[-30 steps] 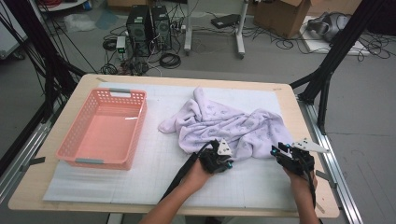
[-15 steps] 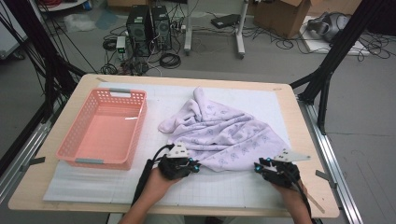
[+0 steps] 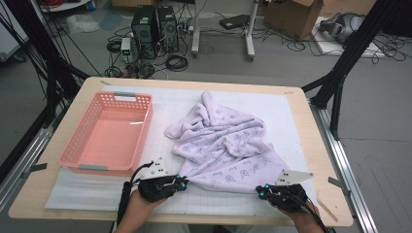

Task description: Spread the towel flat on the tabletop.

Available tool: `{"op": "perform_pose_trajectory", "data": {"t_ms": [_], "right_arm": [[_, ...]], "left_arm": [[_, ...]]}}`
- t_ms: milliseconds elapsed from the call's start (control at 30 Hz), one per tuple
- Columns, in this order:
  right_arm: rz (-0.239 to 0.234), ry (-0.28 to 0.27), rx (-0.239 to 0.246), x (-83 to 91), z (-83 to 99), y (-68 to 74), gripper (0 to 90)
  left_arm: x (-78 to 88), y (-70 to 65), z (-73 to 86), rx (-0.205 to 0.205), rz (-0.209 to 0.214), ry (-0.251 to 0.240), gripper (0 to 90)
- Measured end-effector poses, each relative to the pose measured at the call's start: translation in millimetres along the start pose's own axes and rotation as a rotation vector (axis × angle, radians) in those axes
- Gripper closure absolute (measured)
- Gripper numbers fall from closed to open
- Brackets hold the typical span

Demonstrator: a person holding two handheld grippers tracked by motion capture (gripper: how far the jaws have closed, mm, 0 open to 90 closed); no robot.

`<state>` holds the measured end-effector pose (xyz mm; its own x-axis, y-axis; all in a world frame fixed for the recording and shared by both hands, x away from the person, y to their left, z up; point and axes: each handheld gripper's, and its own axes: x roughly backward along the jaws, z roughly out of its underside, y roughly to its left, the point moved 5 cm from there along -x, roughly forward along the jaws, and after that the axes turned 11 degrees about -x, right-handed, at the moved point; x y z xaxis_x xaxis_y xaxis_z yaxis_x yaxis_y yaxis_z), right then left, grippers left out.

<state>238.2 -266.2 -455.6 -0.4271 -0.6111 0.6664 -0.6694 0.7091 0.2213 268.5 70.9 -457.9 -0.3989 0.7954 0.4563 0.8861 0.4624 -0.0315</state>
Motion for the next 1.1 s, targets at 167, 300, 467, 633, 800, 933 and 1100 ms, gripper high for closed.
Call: {"op": "perform_pose_trajectory", "data": {"t_ms": [167, 300, 467, 633, 800, 933, 1100], "right_arm": [[0.083, -0.077, -0.012, -6.5, -28.4, -12.0, 87.9], [0.163, -0.097, -0.046, -26.8, -53.0, -36.3, 87.8], [0.229, -0.119, -0.104, -49.2, -76.5, -66.1, 87.8], [0.258, -0.124, -0.135, -62.7, -84.4, -78.7, 86.8], [0.239, -0.147, -0.151, -54.8, -80.1, -74.9, 75.3], [0.219, -0.157, -0.162, -41.1, -70.5, -73.2, 70.5], [0.227, -0.191, -0.169, -18.7, -55.5, -69.3, 69.2]], "left_arm": [[-19.0, 25.5, -15.7, 0.022, -0.084, 0.032, 84.2], [-41.4, 53.3, -24.1, 0.049, -0.17, 0.084, 84.0], [-61.7, 75.4, -30.2, 0.052, -0.261, 0.13, 84.1], [-71.0, 88.3, -28.9, 0.102, -0.296, 0.128, 82.4], [-63.8, 74.6, -32.9, 0.09, -0.253, 0.115, 48.8], [-55.5, 55.8, -36.3, 0.049, -0.212, 0.085, 55.6], [-45.6, 34.7, -37.1, 0.029, -0.183, 0.028, 57.9]]}}
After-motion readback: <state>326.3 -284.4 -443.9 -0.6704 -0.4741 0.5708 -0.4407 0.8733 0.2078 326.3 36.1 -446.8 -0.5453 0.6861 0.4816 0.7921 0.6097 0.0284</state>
